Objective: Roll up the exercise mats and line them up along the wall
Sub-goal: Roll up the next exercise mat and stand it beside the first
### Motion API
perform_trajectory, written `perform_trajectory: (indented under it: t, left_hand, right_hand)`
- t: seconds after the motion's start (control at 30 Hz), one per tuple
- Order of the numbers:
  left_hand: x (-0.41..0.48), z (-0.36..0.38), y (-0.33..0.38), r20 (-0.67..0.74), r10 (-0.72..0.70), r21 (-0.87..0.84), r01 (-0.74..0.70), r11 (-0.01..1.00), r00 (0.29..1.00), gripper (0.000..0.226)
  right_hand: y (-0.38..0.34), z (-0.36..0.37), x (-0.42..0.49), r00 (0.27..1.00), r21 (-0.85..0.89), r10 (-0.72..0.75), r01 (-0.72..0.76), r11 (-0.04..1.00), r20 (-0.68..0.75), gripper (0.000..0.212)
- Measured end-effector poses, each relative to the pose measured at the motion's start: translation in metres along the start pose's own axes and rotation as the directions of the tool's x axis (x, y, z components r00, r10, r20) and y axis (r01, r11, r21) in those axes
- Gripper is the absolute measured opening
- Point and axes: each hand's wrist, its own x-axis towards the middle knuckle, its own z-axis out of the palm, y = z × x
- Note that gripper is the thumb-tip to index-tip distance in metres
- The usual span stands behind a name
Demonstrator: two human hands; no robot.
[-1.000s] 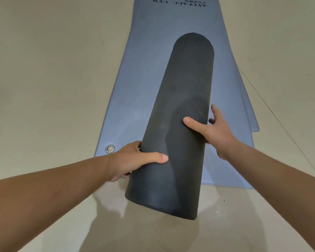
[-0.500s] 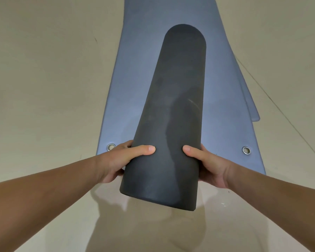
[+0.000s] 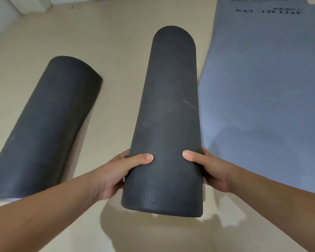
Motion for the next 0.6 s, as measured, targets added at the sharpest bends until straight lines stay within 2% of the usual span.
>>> perform_trajectory:
  t: [0.13,0.23,0.37,0.43,0.53,0.6]
  left_hand:
    - [-0.019,-0.053,-0.052,-0.095,-0.049,-0.145,0.035,0.989,0.994,0.068]
    - [-0.02,-0.072,-0.084,-0.109,-0.062,-0.235,0.035,0.971,0.992,0.064]
    - [-0.003,-0.074,-0.1,-0.09,-0.042,-0.338,0.01,0.941,0.995,0.062]
    - [0.007,-0.078,-0.099,-0.077,-0.066,-0.369,0.033,0.929,0.995,0.062]
    - [0.017,-0.094,-0.098,-0.102,-0.065,-0.339,0.026,0.94,0.993,0.063]
    - [0.013,-0.105,-0.094,-0.173,-0.009,-0.2,-0.027,0.979,0.985,0.065]
  right_hand:
    - [0.018,0.063,0.041,0.993,-0.074,0.081,-0.076,0.994,0.08,0.101]
    - [0.035,0.088,0.055,0.991,-0.086,0.115,-0.109,0.99,0.062,0.113]
    - [0.03,0.101,0.054,0.998,-0.12,0.067,-0.069,0.99,-0.018,0.092]
    - [0.02,0.11,0.052,0.995,-0.137,0.009,-0.022,0.99,-0.096,0.092]
    - [0.006,0.13,0.049,0.986,-0.136,-0.038,0.016,0.991,-0.164,0.091]
    - [0.004,0.135,0.048,0.985,-0.118,-0.047,0.028,0.993,-0.164,0.093]
